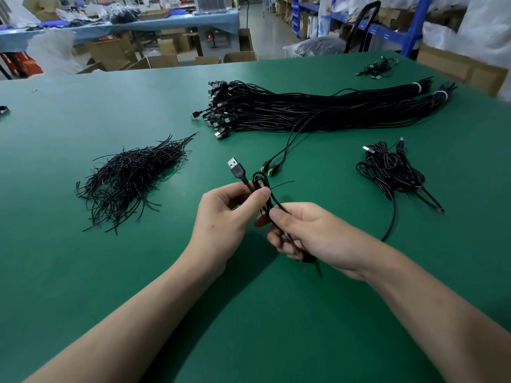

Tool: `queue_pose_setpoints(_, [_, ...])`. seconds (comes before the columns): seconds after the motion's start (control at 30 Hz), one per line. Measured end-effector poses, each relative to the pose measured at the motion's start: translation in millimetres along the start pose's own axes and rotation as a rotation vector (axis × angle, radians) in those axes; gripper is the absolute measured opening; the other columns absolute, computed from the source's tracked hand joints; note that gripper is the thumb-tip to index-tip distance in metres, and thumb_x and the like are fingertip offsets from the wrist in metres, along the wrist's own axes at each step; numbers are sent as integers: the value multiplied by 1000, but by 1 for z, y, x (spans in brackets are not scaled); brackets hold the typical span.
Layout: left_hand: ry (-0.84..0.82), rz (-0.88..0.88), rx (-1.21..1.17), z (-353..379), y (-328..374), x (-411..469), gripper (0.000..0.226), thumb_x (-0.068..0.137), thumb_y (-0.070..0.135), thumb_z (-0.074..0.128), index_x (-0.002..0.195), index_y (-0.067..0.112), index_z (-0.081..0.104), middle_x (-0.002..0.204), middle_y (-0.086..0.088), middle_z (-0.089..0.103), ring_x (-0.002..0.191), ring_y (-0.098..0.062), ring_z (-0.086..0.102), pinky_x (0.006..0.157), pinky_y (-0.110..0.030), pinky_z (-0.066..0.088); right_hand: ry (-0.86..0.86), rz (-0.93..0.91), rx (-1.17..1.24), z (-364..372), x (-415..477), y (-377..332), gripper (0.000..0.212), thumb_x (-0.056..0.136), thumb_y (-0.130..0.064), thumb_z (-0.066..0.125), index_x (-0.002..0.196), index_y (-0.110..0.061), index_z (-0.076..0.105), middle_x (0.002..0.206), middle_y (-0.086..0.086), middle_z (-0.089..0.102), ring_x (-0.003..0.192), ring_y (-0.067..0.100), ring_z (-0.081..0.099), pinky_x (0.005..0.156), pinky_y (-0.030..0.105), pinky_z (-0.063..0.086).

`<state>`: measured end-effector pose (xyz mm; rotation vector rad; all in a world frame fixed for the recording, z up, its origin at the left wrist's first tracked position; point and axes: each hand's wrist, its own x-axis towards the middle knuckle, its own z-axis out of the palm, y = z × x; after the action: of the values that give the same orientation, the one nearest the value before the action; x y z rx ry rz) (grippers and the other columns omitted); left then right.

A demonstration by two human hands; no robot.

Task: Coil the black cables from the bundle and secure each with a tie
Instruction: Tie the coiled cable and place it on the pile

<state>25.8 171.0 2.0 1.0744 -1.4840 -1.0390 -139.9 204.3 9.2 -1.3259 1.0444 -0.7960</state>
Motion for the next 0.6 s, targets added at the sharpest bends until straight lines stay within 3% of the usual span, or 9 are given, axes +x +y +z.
queue_pose_setpoints(0.13, [-12, -29, -28, -3, 0, 1, 42, 93, 32, 71, 75, -3, 58, 63, -8, 41, 61, -17, 31, 52, -24, 27, 22, -15, -4, 4, 2, 1, 34, 109, -35, 36, 89, -15, 54, 62, -10, 33, 53, 9, 24, 47, 20, 22])
queue_pose_setpoints(0.27, [-91, -83, -59, -4, -1, 0, 55, 83, 49, 71, 80, -4, 59, 64, -9, 47, 64, -19, 36, 61, -34, 31, 77, -79, -159, 9, 0, 3, 36, 110, -36, 33, 80, -18, 40, 63, -9, 30, 52, 9, 25, 47, 22, 23])
queue_pose_setpoints(0.33, [-116, -86, -101, -5, -1, 0, 49, 82, 49, 71, 83, 0, 67, 66, -7, 50, 67, -20, 40, 68, -38, 33, 119, -124, -270, 10, -2, 4, 36, 109, -39, 34, 81, -17, 41, 62, -10, 34, 54, 12, 28, 49, 31, 28])
queue_pose_setpoints(0.43, [-131, -73, -136, -3, -1, -1, 26, 86, 41, 71, 78, 17, 75, 66, 2, 55, 65, -15, 43, 65, -28, 40, 140, -150, -347, 12, -4, 2, 33, 106, -47, 37, 85, -24, 49, 61, -9, 45, 58, 16, 38, 56, 46, 37])
queue_pose_setpoints(0.5, [-138, -59, -137, -2, -2, -2, 22, 91, 35, 70, 80, 16, 76, 67, -1, 59, 65, -19, 46, 64, -31, 43, 147, -159, -407, 13, -4, 1, 25, 103, -51, 41, 86, -37, 52, 64, -8, 57, 56, 10, 46, 58, 41, 43])
queue_pose_setpoints(0.57, [-178, -49, -164, -1, -2, -2, 22, 96, 27, 68, 84, 9, 75, 72, -13, 68, 61, -25, 57, 64, -40, 49, 169, -175, -452, 13, -3, 3, 19, 100, -50, 48, 91, -35, 53, 68, -10, 63, 53, 2, 49, 53, 25, 42])
queue_pose_setpoints(0.6, [-195, -44, -185, -1, -1, -3, 22, 98, 23, 66, 85, 7, 75, 73, -14, 71, 58, -27, 62, 62, -37, 53, 186, -184, -480, 13, -3, 3, 18, 100, -49, 50, 90, -33, 52, 68, -13, 63, 53, 1, 49, 51, 19, 39])
